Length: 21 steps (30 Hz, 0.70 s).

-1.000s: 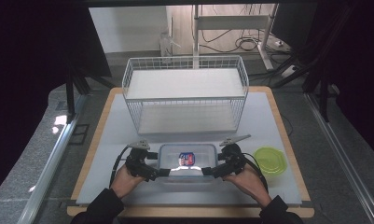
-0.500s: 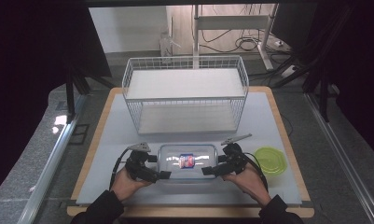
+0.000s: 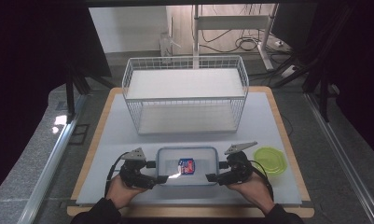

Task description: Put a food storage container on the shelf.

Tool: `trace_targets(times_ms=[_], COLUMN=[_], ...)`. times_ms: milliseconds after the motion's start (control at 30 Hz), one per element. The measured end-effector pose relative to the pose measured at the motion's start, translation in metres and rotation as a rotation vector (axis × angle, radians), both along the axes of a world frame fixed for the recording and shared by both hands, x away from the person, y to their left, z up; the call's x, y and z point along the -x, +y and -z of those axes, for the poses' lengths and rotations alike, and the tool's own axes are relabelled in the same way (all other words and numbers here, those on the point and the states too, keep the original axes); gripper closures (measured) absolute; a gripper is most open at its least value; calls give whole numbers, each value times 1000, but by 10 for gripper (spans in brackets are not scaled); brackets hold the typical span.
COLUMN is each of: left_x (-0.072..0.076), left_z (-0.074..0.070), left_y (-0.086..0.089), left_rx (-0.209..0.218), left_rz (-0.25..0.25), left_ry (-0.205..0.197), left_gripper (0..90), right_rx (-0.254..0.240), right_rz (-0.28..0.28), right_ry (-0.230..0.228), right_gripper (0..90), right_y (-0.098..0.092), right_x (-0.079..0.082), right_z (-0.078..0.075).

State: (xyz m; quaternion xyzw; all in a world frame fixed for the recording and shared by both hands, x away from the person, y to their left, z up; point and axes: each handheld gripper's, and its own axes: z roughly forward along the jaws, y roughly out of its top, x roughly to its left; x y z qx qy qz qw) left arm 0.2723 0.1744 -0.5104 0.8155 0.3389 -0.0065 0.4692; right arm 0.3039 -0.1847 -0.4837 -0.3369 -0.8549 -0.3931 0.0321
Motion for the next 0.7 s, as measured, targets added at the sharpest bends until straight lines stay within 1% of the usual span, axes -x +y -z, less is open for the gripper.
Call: trace_targets(times_ms=[100, 167, 200, 267, 367, 400, 467, 600, 700], left_x=[3, 5, 5, 8, 11, 12, 11, 8, 8], left_z=[-1, -1, 0, 0, 0, 0, 1, 3, 3], left_y=[4, 7, 9, 11, 13, 13, 15, 17, 17], left_rx=[22, 40, 47, 69, 94, 104, 122, 165, 180], left_rz=[-3, -4, -6, -16, -29, -32, -38, -53, -60], left_ry=[0, 4, 6, 16, 23, 27, 36, 74, 81], left_gripper=[309, 350, 367, 396, 437, 449, 467, 488, 500], right_rx=[-23, -55, -62, -73, -81, -90, -110, -109, -122], right_rz=[-3, 10, 13, 23, 24, 27, 32, 41, 52], right_ry=[2, -3, -4, -1, -3, 6, 16, 19, 32], right_gripper=[351, 405, 420, 434, 465, 477, 492, 498, 509], right_y=[-5, -9, -11, -12, -13, -14, -16, -17, -18], right_x=[1, 0, 0, 1, 3, 3, 4, 6, 6], right_z=[-2, -3, -4, -4, -5, -5, -5, -5, -5])
